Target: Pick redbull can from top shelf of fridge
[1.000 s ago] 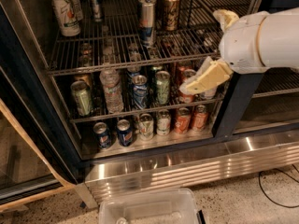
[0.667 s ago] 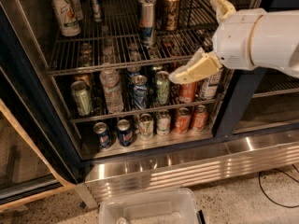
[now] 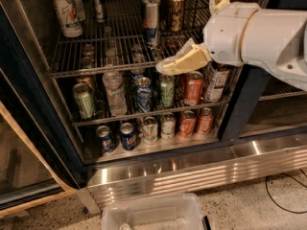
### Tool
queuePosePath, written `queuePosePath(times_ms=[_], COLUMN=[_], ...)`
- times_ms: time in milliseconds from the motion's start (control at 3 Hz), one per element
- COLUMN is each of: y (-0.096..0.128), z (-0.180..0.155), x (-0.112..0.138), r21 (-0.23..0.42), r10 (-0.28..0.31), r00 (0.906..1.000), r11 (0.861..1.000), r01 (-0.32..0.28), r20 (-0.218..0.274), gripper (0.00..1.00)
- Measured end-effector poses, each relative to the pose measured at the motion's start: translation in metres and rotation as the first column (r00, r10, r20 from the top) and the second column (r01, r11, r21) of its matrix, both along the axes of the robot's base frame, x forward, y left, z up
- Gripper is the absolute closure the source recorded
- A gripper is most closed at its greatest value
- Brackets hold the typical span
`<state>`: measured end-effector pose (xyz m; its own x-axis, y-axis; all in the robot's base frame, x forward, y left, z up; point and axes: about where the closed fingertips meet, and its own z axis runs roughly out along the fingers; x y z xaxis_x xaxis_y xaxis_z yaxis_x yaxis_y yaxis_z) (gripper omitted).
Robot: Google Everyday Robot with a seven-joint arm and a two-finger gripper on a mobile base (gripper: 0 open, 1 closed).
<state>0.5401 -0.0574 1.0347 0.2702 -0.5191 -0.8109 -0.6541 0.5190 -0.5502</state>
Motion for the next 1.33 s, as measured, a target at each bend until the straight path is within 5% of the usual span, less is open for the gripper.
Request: queuePosePath(times_ms=[333,667,1000,1333], y=[0.000,0.022,0.074,0.091], z=[0.000,0.003,0.006,0.001], x=[0.000,0.008,0.027,0.025], r21=[0.000,0.073,0.216,0.237], r10=[0.000,0.032,0.145,0.187], r00=[1.0000,0.9989,0.9840,0.9757], r11=[1.000,0.997,0.962,0.949], r01=[0.000,-0.034,-0.165,-0.209], r20=[0.000,0.035,0.103,0.114], gripper=[0.00,0.00,0.00,0.00])
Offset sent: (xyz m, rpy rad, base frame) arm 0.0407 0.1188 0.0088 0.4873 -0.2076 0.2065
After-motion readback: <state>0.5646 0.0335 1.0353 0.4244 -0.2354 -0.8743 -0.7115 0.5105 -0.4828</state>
